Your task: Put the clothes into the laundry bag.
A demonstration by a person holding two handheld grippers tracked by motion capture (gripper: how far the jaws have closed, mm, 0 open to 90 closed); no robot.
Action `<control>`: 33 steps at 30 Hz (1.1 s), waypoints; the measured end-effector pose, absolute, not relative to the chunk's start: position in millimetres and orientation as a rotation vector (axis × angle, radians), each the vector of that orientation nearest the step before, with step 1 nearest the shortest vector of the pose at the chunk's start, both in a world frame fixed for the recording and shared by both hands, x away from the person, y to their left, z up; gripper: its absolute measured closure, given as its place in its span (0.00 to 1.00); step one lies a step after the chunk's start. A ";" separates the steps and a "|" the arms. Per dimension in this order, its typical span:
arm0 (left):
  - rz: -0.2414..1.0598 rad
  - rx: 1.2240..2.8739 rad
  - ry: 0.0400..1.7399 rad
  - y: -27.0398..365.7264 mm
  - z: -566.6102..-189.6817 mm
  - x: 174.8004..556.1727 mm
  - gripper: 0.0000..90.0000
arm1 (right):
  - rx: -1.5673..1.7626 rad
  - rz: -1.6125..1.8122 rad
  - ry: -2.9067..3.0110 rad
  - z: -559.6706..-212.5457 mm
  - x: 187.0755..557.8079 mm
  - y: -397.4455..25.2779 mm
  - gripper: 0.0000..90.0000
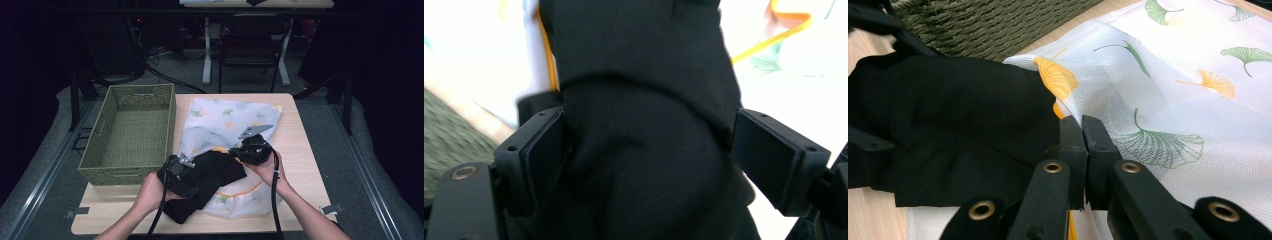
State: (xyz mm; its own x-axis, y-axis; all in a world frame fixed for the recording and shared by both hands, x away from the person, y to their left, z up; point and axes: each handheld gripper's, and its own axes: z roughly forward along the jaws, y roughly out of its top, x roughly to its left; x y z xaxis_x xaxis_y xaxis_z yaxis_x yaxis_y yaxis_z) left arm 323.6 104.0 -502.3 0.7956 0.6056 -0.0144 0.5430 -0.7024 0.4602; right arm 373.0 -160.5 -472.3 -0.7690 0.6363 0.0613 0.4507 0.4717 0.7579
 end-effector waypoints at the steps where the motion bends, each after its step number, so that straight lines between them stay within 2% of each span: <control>1: 0.195 2.547 0.856 103.1 -503.9 323.5 0.21 | 0.935 1.180 2.492 -472.2 373.0 -160.5 0.99; 6: 0.202 2.557 0.850 98.6 -509.4 322.3 0.21 | 0.940 1.180 2.493 -471.8 372.3 -160.1 0.99; 12: 0.165 2.575 0.842 95.6 -522.0 320.1 0.29 | 0.939 1.182 2.493 -472.0 372.3 -160.0 0.99; 14: 0.164 2.589 0.839 93.9 -530.3 319.0 0.39 | 0.941 1.182 2.495 -472.1 372.3 -159.7 0.99; 15: 0.167 2.592 0.842 93.6 -534.4 318.7 0.39 | 0.941 1.182 2.494 -472.1 372.3 -159.8 0.99; 20: 0.249 2.566 0.836 96.2 -540.4 314.7 0.65 | 0.943 1.184 2.494 -472.0 372.4 -160.6 0.99; 22: 0.264 2.555 0.833 98.3 -539.4 314.4 0.70 | 0.941 1.182 2.495 -472.5 372.9 -160.2 0.99; 33: 0.314 2.446 0.904 90.9 -510.6 320.6 0.73 | 0.931 1.240 2.477 -465.9 369.8 -157.8 0.99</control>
State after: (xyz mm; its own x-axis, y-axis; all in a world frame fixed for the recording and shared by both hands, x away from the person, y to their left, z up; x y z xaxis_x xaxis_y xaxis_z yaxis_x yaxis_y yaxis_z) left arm 320.6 90.9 -510.6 0.7519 0.6581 0.0384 0.5406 -0.6489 0.5355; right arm 369.8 -157.8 -465.9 -0.7754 0.6261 0.0827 0.4415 0.4438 0.7798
